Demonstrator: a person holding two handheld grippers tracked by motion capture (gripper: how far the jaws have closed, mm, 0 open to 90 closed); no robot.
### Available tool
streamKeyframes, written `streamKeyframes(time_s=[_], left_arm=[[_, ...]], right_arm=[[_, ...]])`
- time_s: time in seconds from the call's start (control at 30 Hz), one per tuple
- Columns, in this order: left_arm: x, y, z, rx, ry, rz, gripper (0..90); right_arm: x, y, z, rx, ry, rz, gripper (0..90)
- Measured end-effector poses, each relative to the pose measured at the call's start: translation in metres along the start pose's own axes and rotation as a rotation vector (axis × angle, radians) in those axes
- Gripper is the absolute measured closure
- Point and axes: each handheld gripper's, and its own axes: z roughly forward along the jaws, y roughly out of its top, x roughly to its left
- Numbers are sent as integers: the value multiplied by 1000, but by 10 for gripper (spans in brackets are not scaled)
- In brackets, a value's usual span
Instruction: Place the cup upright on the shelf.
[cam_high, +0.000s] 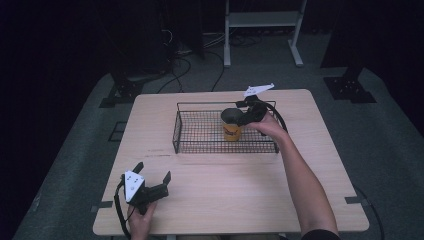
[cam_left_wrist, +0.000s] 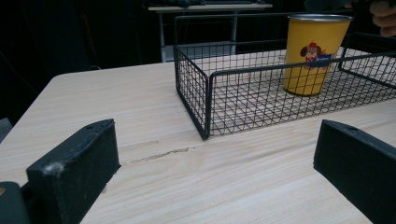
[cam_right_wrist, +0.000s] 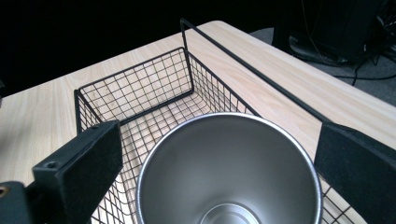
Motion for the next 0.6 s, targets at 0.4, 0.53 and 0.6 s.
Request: streamKeyframes(time_s=[0.4, 0.53, 0.6], left_arm=[[-1, 0, -1, 2, 1, 4, 0], [-1, 0, -1, 0, 2, 6, 0], [-1, 0, 0, 3, 3, 5, 0]], right_arm=[[8, 2, -25, -25, 6, -8, 8], [11, 2, -31, -24, 12, -10, 8], [13, 2, -34, -31, 18, -10, 8]])
